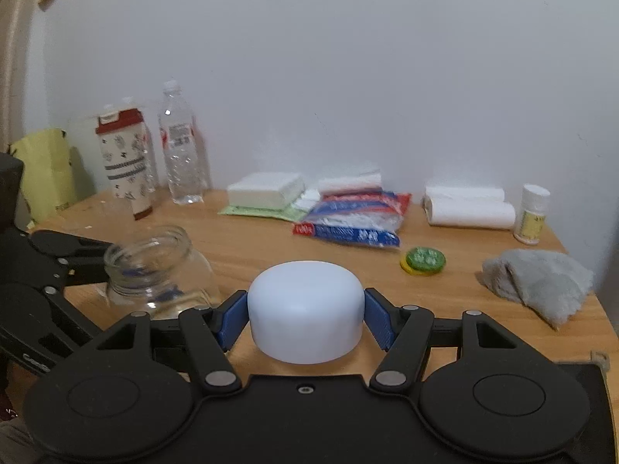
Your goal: Unscrew bottle cap and pour
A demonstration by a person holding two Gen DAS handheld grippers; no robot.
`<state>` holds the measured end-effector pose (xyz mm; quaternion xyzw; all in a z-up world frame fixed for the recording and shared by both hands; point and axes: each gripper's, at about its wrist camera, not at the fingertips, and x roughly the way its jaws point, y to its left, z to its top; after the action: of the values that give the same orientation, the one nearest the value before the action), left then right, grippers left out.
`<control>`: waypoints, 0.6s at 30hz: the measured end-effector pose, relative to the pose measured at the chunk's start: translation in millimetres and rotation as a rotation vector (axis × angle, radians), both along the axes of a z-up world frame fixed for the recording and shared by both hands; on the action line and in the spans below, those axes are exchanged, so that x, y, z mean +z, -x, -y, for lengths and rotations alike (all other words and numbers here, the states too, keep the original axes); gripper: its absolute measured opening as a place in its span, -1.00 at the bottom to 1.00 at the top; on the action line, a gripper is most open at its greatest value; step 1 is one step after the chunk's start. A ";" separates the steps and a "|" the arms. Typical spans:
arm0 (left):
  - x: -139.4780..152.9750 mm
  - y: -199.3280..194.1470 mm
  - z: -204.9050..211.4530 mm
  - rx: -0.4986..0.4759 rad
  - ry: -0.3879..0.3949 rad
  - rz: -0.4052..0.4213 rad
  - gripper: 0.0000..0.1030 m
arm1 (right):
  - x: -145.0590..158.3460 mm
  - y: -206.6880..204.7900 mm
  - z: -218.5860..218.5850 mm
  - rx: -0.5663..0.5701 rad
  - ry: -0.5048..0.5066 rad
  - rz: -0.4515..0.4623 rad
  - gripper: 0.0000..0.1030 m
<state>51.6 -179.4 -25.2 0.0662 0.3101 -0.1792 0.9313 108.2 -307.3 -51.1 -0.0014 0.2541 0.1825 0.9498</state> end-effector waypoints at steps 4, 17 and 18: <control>-0.1 -0.6 1.1 0.002 -0.001 -0.002 0.54 | -7.2 -4.1 2.8 -0.020 0.004 -0.047 0.34; -0.9 -7.2 0.5 0.004 -0.003 -0.005 0.54 | -19.6 -12.3 2.3 -0.043 0.036 -0.098 0.34; -0.9 -7.5 0.6 0.005 -0.002 -0.006 0.54 | -19.7 -12.1 1.4 -0.043 0.044 -0.095 0.34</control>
<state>59.1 -180.0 -26.1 0.0661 0.3131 -0.1769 0.9307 120.3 -308.7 -70.8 -0.0083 0.3029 0.1561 0.9401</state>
